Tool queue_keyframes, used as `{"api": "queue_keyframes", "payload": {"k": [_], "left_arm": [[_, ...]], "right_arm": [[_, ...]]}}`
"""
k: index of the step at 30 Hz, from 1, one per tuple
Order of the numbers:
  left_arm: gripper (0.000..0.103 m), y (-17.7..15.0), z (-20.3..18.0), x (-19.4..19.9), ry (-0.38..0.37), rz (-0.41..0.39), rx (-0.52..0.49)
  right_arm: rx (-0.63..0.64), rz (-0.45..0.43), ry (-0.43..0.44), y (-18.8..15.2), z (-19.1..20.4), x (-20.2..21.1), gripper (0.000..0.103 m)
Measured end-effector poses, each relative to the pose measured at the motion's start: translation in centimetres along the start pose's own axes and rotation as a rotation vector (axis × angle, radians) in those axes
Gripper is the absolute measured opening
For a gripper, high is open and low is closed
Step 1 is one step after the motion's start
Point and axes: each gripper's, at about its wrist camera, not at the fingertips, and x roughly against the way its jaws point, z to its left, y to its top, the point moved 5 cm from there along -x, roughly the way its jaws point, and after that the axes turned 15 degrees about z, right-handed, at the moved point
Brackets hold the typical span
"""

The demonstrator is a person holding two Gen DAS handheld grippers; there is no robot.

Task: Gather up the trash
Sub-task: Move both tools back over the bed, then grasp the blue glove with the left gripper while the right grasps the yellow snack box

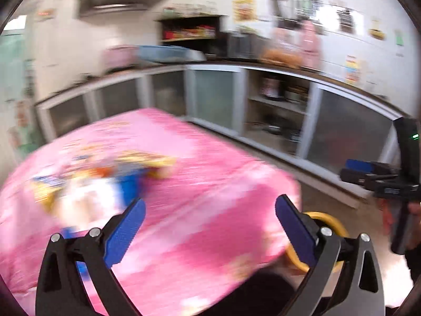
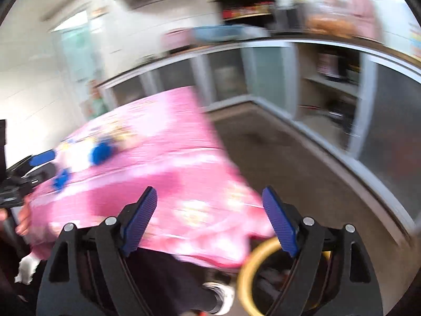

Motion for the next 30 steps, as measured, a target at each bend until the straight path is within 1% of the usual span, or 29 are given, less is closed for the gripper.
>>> {"api": "queue_keyframes", "payload": {"k": [1,3,5,6,9,10,12,13,15,16,19,24,30], "left_arm": [[0.095,-0.7,2.5,0.7,0.055,-0.006,0.044],[0.095,-1.6,5.8,1.4,0.125,-0.005,0.104],[0.095,-2.7,9.4,2.1,0.210,0.008,0.174],[0.095,-3.1,11.0,2.3,0.238,0.016,0.206],[0.095,-4.3,14.5,2.4,0.263,0.042,0.280],[0.095,-4.6,15.8,2.2,0.266,0.050,0.301],[0.095,-5.6,17.7,1.7,0.301,0.088,0.339],[0.095,-5.9,18.3,1.4,0.305,0.100,0.347],[0.095,-6.4,18.8,0.4,0.285,0.131,0.361],[0.095,-6.6,18.8,-0.1,0.270,0.143,0.362],[0.095,-7.1,18.8,-0.9,0.262,0.152,0.349],[0.095,-7.2,19.1,-2.4,0.257,0.182,0.349],[0.095,-7.1,19.5,-4.2,0.250,0.221,0.347]], "right_arm": [[0.032,0.007,0.022,0.9,1.7,-1.0,0.078],[0.096,0.010,0.077,3.0,5.5,-3.3,0.078],[0.117,0.003,0.110,4.9,7.8,-5.2,0.078],[0.128,0.011,0.125,5.8,8.9,-6.2,0.078],[0.167,0.021,0.111,7.6,11.4,-8.4,0.078],[0.180,0.038,0.097,8.4,11.9,-9.6,0.078],[0.190,0.069,0.089,8.8,12.8,-11.0,0.077],[0.194,0.084,0.093,9.1,13.1,-11.6,0.075],[0.207,0.121,0.095,9.6,13.9,-13.4,0.069],[0.216,0.139,0.089,9.9,14.2,-14.3,0.068],[0.231,0.168,0.084,10.0,14.8,-16.0,0.061],[0.246,0.194,0.099,10.9,15.9,-18.4,0.057],[0.237,0.215,0.112,11.6,16.1,-20.4,0.054]]}}
